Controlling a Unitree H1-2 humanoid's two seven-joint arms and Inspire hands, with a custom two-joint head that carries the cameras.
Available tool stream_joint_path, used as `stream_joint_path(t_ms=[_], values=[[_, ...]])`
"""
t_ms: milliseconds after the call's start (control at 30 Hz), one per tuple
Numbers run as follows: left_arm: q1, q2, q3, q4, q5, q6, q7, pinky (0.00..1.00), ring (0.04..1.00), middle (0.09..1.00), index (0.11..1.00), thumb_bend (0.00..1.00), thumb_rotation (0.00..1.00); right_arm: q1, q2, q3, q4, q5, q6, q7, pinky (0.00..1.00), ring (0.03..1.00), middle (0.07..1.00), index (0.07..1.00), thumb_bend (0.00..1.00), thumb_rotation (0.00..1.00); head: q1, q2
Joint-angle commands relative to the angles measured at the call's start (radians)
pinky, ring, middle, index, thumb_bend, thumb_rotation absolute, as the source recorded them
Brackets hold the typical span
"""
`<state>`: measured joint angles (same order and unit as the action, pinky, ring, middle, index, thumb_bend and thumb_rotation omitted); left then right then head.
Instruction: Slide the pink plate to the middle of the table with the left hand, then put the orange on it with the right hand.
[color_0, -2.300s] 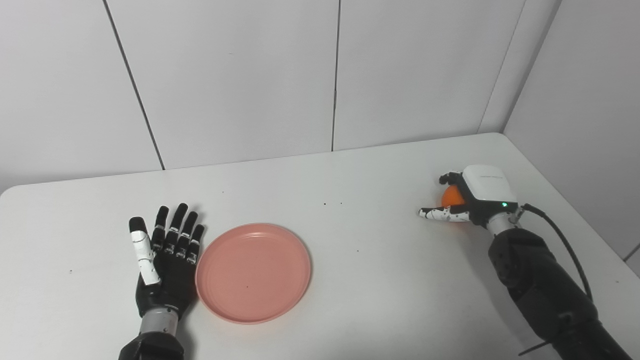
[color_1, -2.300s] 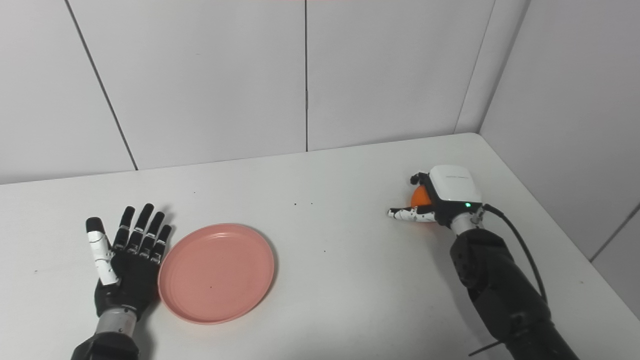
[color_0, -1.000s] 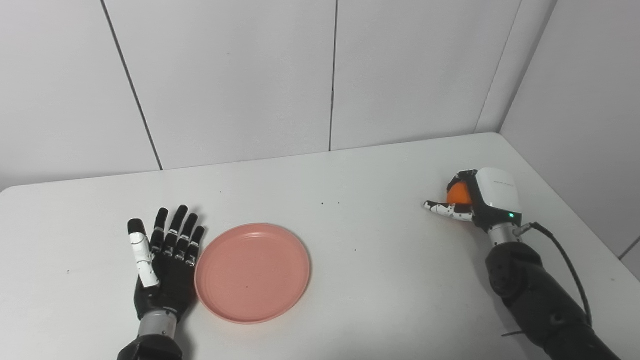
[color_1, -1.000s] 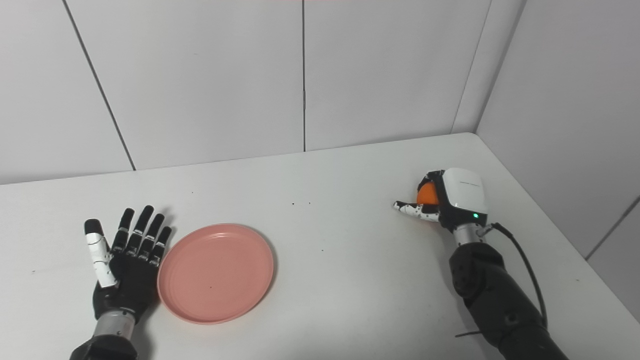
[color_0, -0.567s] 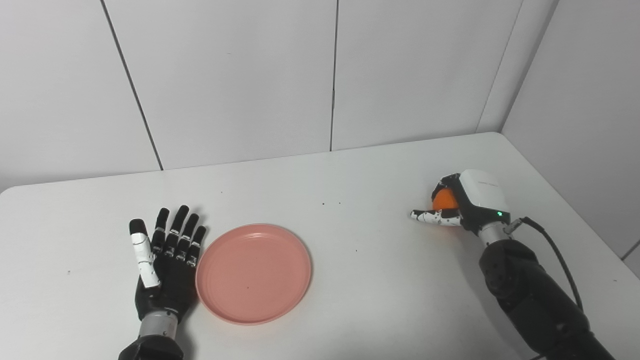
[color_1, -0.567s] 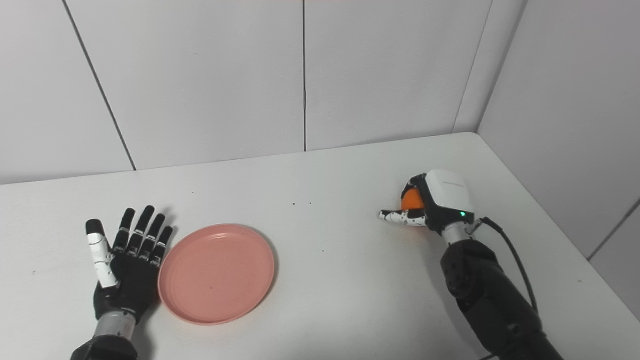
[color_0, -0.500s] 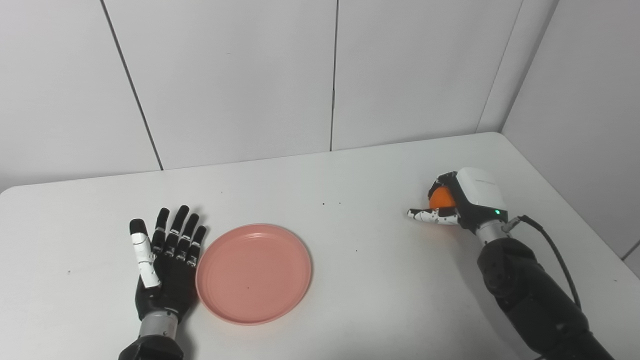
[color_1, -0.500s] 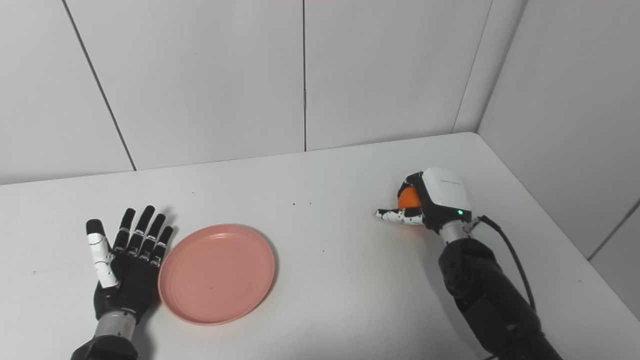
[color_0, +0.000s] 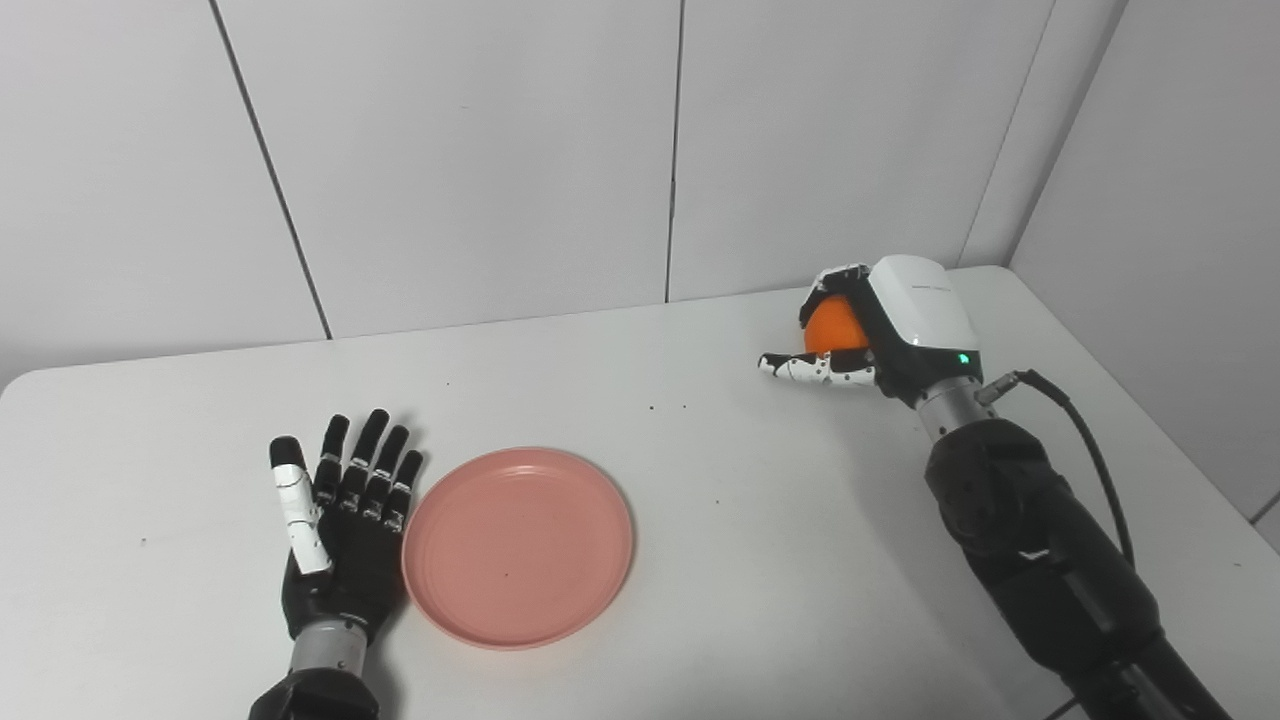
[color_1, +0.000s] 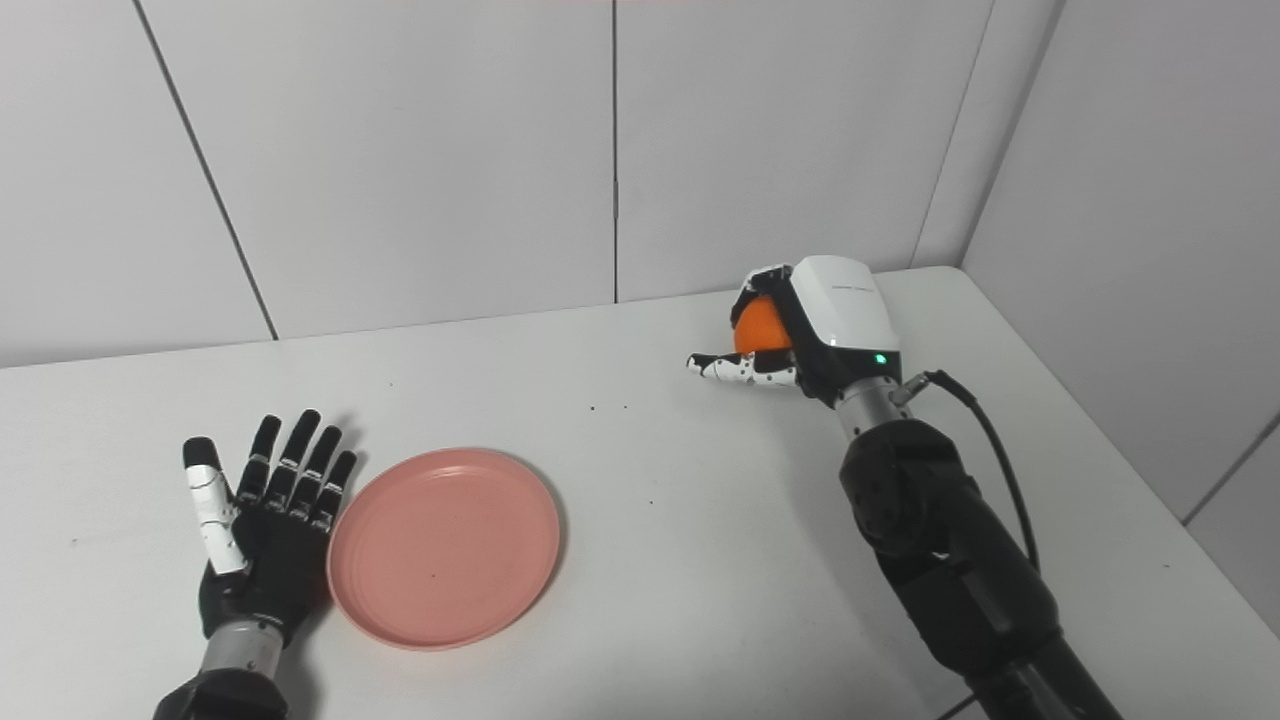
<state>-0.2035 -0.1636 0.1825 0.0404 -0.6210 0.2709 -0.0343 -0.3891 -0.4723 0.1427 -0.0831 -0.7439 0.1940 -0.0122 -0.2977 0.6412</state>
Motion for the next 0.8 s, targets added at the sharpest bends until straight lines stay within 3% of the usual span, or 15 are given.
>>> stream_joint_path(t_ms=[0, 367, 433, 667, 767], values=[[0.046, -0.021, -0.007, 0.035, 0.032, 0.035, 0.042, 0.96, 0.922, 0.888, 0.967, 0.8, 0.7, -0.053, 0.003, -0.018, -0.051, -0.017, 0.025, 0.006, 0.07, 0.111, 0.172, 0.22, 0.5, 0.45, 0.003, 0.0], [0.054, -0.054, -0.02, 0.031, 0.065, 0.021, 0.057, 0.92, 0.901, 0.868, 0.963, 0.81, 0.7, -0.067, 0.062, 0.008, -0.093, -0.023, -0.025, 0.052, 0.07, 0.123, 0.191, 0.235, 0.49, 0.41, 0.095, 0.006], [0.056, -0.058, -0.025, 0.033, 0.069, 0.015, 0.056, 0.91, 0.9, 0.869, 0.965, 0.81, 0.7, -0.066, 0.068, 0.022, -0.095, -0.024, -0.046, 0.051, 0.08, 0.127, 0.197, 0.243, 0.49, 0.36, 0.105, 0.005], [0.061, -0.077, -0.039, 0.031, 0.089, 0.006, 0.074, 0.88, 0.893, 0.865, 0.956, 0.82, 0.69, -0.051, 0.101, 0.061, -0.116, -0.014, -0.075, 0.07, 0.09, 0.132, 0.198, 0.226, 0.49, 0.38, 0.15, 0.007], [0.063, -0.079, -0.048, 0.033, 0.095, 0.0, 0.079, 0.88, 0.887, 0.862, 0.957, 0.82, 0.7, -0.047, 0.104, 0.08, -0.121, -0.02, -0.096, 0.072, 0.1, 0.148, 0.217, 0.249, 0.5, 0.44, 0.158, 0.006]])
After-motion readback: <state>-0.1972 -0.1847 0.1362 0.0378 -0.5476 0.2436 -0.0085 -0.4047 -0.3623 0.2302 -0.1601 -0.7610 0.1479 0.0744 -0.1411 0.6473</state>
